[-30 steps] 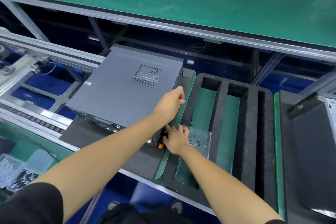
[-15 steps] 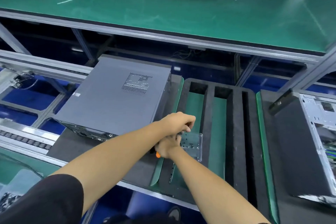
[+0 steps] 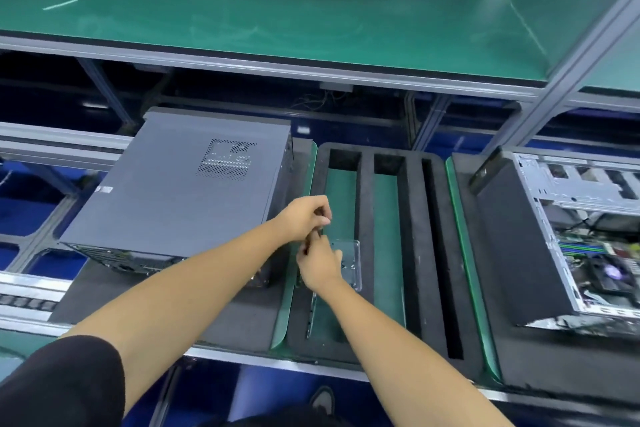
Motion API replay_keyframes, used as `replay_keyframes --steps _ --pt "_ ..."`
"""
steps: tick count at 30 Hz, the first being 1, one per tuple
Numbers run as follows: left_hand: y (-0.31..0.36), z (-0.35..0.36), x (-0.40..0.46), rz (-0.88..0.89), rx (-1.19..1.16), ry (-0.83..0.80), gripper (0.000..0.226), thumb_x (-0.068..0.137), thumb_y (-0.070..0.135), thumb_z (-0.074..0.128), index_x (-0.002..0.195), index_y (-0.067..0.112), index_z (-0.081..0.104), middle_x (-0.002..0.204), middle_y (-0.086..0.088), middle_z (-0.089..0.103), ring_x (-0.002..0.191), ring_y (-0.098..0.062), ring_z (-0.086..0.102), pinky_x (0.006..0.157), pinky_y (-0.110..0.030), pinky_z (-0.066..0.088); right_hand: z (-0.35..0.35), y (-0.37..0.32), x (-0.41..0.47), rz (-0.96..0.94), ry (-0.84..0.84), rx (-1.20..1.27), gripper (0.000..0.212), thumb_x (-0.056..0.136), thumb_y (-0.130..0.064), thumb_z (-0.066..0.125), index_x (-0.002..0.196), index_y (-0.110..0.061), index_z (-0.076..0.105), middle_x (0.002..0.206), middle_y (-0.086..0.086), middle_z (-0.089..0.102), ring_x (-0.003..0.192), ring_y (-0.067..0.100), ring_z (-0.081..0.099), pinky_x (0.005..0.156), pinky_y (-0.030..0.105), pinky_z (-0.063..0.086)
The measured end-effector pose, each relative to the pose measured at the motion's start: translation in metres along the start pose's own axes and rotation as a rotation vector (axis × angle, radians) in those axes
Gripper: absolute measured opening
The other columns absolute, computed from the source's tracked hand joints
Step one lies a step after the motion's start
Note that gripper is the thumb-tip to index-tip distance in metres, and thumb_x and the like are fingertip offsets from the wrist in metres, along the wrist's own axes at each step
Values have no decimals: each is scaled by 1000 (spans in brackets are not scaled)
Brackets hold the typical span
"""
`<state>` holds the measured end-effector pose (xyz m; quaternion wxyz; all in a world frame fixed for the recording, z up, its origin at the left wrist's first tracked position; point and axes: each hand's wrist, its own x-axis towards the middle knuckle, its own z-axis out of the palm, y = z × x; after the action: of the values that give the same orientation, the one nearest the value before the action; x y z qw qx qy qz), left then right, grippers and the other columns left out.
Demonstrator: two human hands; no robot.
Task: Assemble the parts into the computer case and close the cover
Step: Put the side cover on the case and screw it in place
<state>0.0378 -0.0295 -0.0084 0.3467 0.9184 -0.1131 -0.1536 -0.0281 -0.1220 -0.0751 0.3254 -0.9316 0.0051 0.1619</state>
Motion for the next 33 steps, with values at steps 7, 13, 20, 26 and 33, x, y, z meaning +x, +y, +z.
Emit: replay_keyframes --steps 7,13,20,26,33 --pt "-12 -32 -20 10 -275 107 6 96 2 65 98 4 70 84 -5 71 73 -12 63 62 -7 46 -27 -17 -23 100 189 74 19 96 -15 46 85 -29 41 97 -9 52 86 19 51 86 39 35" --pt "-12 -42 -38 9 -504 131 7 94 3 68 101 2 71 87 -9 74 71 -7 67 67 -15 54 -32 -22 -45 168 358 180 17 96 -11 49 87 -25 46 98 -8 63 88 17 57 95 41 32" --pt "-39 -64 -67 -9 -656 250 6 94 5 69 95 11 70 83 -6 71 73 -6 64 70 -19 54 -30 -54 -78 -67 507 536 34 90 4 50 93 -28 39 91 0 50 72 6 45 63 15 41" --pt "-81 -94 -105 -59 -833 361 13 95 6 68 89 17 71 77 -1 67 63 0 63 66 -13 49 5 -100 -96 -193 426 615 24 81 -1 50 91 -22 47 82 7 49 72 14 43 64 36 39" --pt "-132 -127 -168 -77 -977 300 4 98 -2 59 101 -2 62 81 -11 69 56 -5 65 55 -16 47 69 -146 -119 -270 394 620 29 83 -11 55 76 -37 43 73 -4 51 69 17 41 61 37 32"
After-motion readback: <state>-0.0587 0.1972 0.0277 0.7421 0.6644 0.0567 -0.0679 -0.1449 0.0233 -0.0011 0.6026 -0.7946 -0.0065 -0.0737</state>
